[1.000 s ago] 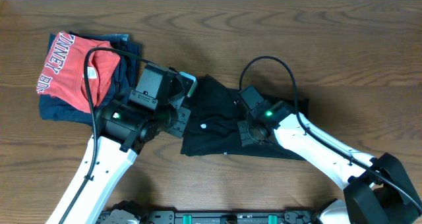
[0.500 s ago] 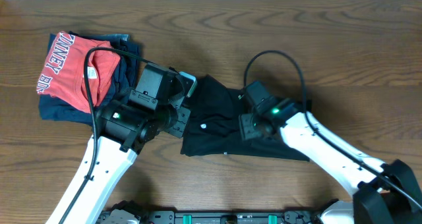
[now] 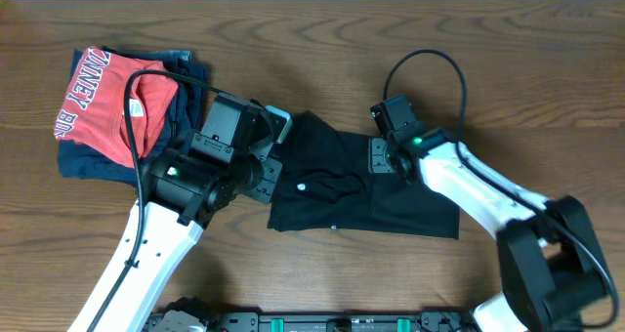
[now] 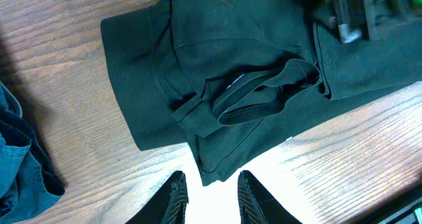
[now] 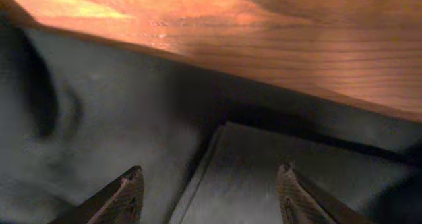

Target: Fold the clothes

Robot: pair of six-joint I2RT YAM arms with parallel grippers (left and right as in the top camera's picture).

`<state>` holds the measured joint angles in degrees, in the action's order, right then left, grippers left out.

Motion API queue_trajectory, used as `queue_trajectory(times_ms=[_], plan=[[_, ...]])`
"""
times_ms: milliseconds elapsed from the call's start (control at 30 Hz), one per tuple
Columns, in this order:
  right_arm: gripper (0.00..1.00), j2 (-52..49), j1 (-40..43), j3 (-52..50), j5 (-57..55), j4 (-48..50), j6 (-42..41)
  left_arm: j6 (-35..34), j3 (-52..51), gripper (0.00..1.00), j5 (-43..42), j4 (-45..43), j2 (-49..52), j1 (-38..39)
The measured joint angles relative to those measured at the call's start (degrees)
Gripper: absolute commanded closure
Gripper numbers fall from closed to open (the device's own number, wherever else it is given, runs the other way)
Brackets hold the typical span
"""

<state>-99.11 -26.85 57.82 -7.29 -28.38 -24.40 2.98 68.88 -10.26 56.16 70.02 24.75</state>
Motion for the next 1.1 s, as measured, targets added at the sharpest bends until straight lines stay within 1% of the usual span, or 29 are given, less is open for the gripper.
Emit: queue_trajectory(times_ms=[33, 67, 167, 200, 233, 267, 300, 533, 633, 833, 1000, 1033, 1100], plan=[[0.45, -0.94, 0.0, 0.0, -0.04, 0.52, 0.48, 0.0, 0.0, 0.72, 0.0, 0.04, 0.0, 0.0], [0.53, -1.9, 0.0, 0.0, -0.15, 1.07, 0.81, 0.0, 0.0, 0.72, -0.02, 0.04, 0.0, 0.0], [0.7, -3.3, 0.09, 0.0, -0.7, 1.4, 1.7, 0.0, 0.0, 0.72, -0.02, 0.2, 0.0, 0.0], [0.79, -3.43, 0.17, 0.0, -1.16, 1.46, 1.84, 0.0, 0.0, 0.73, 0.0, 0.24, 0.0, 0.0], [0.87, -3.45, 0.31, 0.0, -1.6, 1.49, 1.99, 0.0, 0.0, 0.72, -0.02, 0.24, 0.0, 0.0], [0.98, -3.43, 0.44, 0.0, -1.88, 1.57, 2.1, 0.0, 0.0, 0.73, -0.02, 0.24, 0.0, 0.0], [0.99, -3.45, 0.55, 0.0, -2.1, 1.64, 2.34, 0.0, 0.0, 0.72, -0.02, 0.24, 0.0, 0.0], [0.99, -2.71, 1.62, 0.37, -1.95, -0.66, 2.99, 0.0, 0.0, 0.72, 0.0, 0.24, 0.0, 0.0], [0.99, 0.35, 1.49, 0.42, -0.9, -1.22, 4.33, 0.0, 0.0, 0.72, 0.0, 0.24, 0.0, 0.0], [0.99, 9.57, 0.48, 1.51, 0.22, -0.83, 5.6, 0.0, 0.0, 0.72, -0.02, 0.24, 0.0, 0.0], [0.99, 9.6, -0.07, 1.99, 2.58, 0.11, 5.81, 0.0, 0.0, 0.72, 0.0, 0.2, 0.0, 0.0], [0.97, 9.07, -0.11, 1.99, 2.89, 0.92, 5.81, 0.0, 0.0, 0.72, 0.0, 0.2, 0.0, 0.0], [0.71, 7.89, -0.31, 1.99, 3.23, 2.73, 5.73, 0.0, 0.0, 0.72, 0.0, 0.22, 0.0, 0.0]])
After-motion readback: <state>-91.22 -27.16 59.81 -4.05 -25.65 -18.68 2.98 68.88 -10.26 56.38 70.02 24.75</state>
